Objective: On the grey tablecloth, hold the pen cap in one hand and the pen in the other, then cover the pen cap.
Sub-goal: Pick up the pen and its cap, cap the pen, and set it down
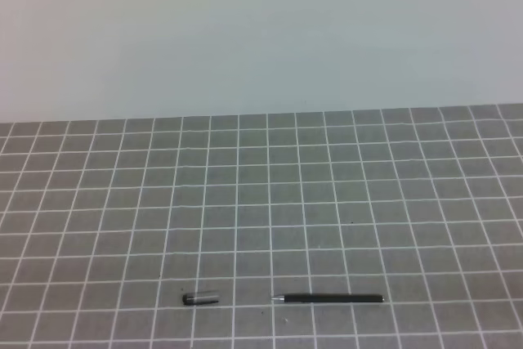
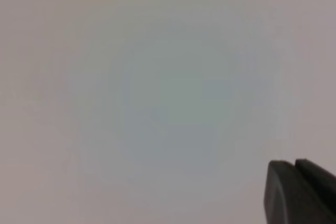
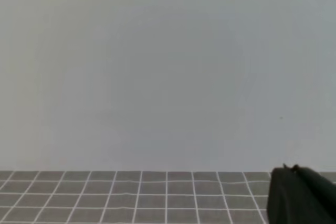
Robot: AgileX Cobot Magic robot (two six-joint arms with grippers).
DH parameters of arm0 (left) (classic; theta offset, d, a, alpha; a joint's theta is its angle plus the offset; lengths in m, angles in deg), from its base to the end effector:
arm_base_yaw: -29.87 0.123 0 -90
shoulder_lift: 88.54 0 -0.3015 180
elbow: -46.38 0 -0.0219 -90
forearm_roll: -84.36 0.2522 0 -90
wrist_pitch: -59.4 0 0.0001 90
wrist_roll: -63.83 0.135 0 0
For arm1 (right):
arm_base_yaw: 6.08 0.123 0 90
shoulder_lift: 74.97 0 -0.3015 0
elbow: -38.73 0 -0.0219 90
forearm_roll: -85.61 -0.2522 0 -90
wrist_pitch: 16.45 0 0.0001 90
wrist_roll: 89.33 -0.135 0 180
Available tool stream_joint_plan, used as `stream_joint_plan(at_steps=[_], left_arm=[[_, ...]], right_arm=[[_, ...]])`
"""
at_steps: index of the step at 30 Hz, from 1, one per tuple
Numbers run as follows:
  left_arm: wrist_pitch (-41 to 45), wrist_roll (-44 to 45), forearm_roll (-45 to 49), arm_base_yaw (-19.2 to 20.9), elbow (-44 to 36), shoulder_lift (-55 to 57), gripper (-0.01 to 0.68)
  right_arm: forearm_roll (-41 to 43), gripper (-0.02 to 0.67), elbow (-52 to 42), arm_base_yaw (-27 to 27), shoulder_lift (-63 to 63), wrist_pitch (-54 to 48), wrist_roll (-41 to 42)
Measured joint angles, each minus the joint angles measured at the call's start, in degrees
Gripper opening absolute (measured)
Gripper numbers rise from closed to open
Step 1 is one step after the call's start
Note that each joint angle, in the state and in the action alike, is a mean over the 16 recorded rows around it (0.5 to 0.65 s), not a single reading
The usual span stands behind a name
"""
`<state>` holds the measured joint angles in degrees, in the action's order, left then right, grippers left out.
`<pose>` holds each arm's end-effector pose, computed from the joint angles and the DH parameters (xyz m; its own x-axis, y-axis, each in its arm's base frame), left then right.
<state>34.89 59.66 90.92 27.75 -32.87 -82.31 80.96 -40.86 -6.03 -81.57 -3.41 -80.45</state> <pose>0.0678 -0.0089 0.2625 0.4850 0.0135 -0.8744 0.0632 0.9967 0.0504 0.0799 -0.0024 0.2352 0.2871 -0.0756 -0.9549 0.0385 0.9970 -0.0673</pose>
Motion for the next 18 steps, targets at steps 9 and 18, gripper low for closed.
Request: stream_joint_plan(at_steps=[9, 18], left_arm=[[-1.68, -3.73, 0.35, -0.01, 3.43, 0.63, -0.002], [12.17, -5.24, 4.73, -0.01, 11.21, 0.63, -0.002]], right_arm=[[0.0, -0.003, 0.12, 0.0, 0.0, 2.19, -0.46], [0.45, -0.001, 3.84, 0.0, -0.06, -1.4, -2.12]])
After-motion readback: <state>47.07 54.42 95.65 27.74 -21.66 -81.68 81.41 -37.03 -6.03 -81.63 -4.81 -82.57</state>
